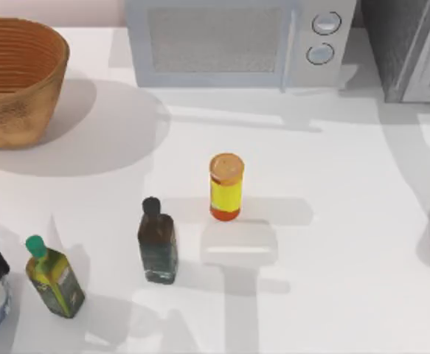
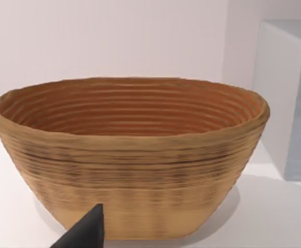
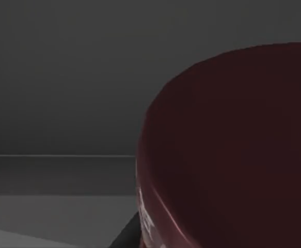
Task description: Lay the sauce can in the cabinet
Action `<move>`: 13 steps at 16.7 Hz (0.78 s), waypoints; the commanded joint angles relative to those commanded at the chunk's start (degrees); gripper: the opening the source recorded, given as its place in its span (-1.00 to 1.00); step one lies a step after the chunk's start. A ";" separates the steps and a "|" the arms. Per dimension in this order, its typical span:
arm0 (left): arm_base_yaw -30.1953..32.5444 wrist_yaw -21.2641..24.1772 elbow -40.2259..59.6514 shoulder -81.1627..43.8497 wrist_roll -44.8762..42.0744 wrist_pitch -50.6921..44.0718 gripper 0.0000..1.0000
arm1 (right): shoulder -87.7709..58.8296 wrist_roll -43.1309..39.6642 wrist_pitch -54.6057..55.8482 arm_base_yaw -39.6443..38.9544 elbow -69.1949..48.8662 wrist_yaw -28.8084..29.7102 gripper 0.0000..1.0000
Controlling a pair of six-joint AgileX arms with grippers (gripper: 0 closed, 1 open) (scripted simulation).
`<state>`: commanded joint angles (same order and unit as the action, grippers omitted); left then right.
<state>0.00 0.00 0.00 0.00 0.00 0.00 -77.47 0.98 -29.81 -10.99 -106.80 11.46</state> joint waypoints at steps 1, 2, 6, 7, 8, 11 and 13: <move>0.00 0.00 0.00 0.00 0.00 0.00 1.00 | 0.00 0.00 0.00 0.00 0.00 0.00 -1.00; 0.00 0.00 0.00 0.00 0.00 0.00 1.00 | 0.00 0.00 0.00 0.00 0.00 0.00 -1.00; 0.00 0.00 0.00 0.00 0.00 0.00 1.00 | -0.63 0.04 0.24 0.39 -0.49 -0.16 -1.00; 0.00 0.00 0.00 0.00 0.00 0.00 1.00 | -1.84 -0.03 0.45 0.59 -1.66 -0.37 -1.00; 0.00 0.00 0.00 0.00 0.00 0.00 1.00 | -3.55 -0.08 0.73 0.85 -3.23 -0.65 -1.00; 0.00 0.00 0.00 0.00 0.00 0.00 1.00 | -10.81 -0.07 1.79 1.89 -9.45 -1.66 -1.00; 0.00 0.00 0.00 0.00 0.00 0.00 1.00 | -16.53 -0.01 2.57 2.69 -14.02 -2.42 -1.00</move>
<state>0.00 0.00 0.00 0.00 0.00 0.00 -94.00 0.97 -27.23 -8.29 -120.82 9.03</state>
